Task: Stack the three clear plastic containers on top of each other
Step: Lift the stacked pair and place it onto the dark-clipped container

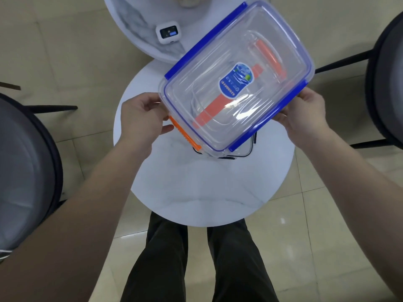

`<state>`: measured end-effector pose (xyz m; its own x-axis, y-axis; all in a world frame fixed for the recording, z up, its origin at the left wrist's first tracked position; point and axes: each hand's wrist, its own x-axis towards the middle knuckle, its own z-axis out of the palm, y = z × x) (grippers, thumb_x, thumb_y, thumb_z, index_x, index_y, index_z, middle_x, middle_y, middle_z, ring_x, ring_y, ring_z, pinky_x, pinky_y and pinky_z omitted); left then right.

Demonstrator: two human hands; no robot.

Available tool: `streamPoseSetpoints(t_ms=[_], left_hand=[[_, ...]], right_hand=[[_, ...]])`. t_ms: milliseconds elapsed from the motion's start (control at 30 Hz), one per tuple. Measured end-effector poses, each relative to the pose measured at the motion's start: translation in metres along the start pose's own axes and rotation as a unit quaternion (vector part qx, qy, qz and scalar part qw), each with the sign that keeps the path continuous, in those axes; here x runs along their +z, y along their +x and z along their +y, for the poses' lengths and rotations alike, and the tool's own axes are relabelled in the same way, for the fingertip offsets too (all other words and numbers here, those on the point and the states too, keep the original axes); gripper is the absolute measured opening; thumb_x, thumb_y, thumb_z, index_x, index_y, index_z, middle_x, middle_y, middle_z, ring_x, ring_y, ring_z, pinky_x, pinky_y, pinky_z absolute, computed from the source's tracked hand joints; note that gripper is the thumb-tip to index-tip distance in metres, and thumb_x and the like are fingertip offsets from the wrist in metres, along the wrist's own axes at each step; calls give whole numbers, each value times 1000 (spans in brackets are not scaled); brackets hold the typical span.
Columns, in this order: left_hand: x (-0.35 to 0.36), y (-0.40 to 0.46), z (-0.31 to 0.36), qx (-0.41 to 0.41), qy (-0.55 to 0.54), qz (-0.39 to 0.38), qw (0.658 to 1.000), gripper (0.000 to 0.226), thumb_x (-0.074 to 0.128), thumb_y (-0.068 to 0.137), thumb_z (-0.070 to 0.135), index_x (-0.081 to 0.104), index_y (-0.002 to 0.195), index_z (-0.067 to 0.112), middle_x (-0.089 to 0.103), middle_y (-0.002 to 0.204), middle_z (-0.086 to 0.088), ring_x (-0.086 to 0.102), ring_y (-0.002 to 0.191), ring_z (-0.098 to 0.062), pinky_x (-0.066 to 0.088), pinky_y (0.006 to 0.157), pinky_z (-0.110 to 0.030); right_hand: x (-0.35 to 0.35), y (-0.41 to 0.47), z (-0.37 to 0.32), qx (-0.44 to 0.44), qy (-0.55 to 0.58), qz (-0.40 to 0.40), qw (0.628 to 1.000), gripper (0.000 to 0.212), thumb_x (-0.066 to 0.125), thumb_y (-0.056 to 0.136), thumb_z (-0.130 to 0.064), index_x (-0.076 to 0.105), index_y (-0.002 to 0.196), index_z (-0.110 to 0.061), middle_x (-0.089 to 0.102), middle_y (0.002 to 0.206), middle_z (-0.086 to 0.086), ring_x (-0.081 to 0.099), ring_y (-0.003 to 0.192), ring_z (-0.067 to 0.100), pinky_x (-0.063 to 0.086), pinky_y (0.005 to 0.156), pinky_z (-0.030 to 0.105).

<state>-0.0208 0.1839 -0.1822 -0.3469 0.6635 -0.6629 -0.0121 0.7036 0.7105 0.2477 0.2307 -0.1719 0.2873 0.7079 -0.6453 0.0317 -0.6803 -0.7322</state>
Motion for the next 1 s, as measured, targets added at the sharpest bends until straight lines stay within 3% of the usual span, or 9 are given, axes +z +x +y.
streamPoseSetpoints(t_ms=[167,267,333,500,600,700,767,867,1000], left_hand=[[-2,2,6,-31,11,-4,999,21,66,87,0,71,105,9,74,109,-18,71,102,-37,63,70,-35],[-4,5,7,-42,17,-7,999,29,63,87,-3,70,114,7,73,113,-21,72,103,-35,63,62,-28],[-4,4,9,-45,8,-12,999,33,60,88,-4,69,117,7,73,109,-20,72,97,-31,62,59,-26],[0,0,8,-78,-49,-4,996,38,59,89,-4,68,122,13,72,94,-4,70,84,-18,62,77,-34],[3,-2,7,-78,-59,1,995,35,58,91,1,69,121,17,73,88,1,71,79,-14,62,76,-33],[5,-7,8,-60,-59,2,996,29,59,92,1,68,114,18,72,83,3,69,77,-13,61,76,-31],[7,-10,9,-50,-59,5,997,27,59,92,1,67,110,20,72,82,4,68,75,-12,62,78,-31],[7,-13,8,-41,-54,-2,998,26,58,91,0,69,101,22,72,84,4,68,75,-13,61,79,-31],[2,-14,4,-21,-55,-26,998,37,54,90,-5,70,89,27,71,89,5,69,74,-12,59,77,-31]], right_hand=[[-3,0,-4,47,18,-6,999,36,54,91,3,53,126,10,65,101,29,67,87,41,61,81,51],[-6,0,-5,67,34,-11,997,35,57,92,0,53,126,5,67,116,31,68,105,44,62,80,48],[-7,2,-3,72,49,-11,996,30,59,92,-3,57,121,3,68,114,28,68,108,42,62,80,48],[-8,9,8,91,126,-21,988,35,68,90,-16,63,120,1,72,98,18,71,82,27,62,82,43],[-2,7,16,80,173,-14,982,24,72,88,-27,70,100,-7,70,79,6,67,65,20,61,71,34],[7,4,27,54,195,11,979,45,70,88,-42,66,111,-3,70,86,9,68,69,21,61,70,34],[11,-1,33,48,207,7,977,48,63,91,-48,64,114,-6,71,95,14,70,78,23,63,75,38],[16,-16,43,49,206,23,977,47,60,94,-44,62,108,1,68,85,13,66,73,25,62,72,36],[27,-53,66,55,211,-4,976,13,61,96,-19,58,95,-6,64,79,12,60,59,24,55,60,34]])
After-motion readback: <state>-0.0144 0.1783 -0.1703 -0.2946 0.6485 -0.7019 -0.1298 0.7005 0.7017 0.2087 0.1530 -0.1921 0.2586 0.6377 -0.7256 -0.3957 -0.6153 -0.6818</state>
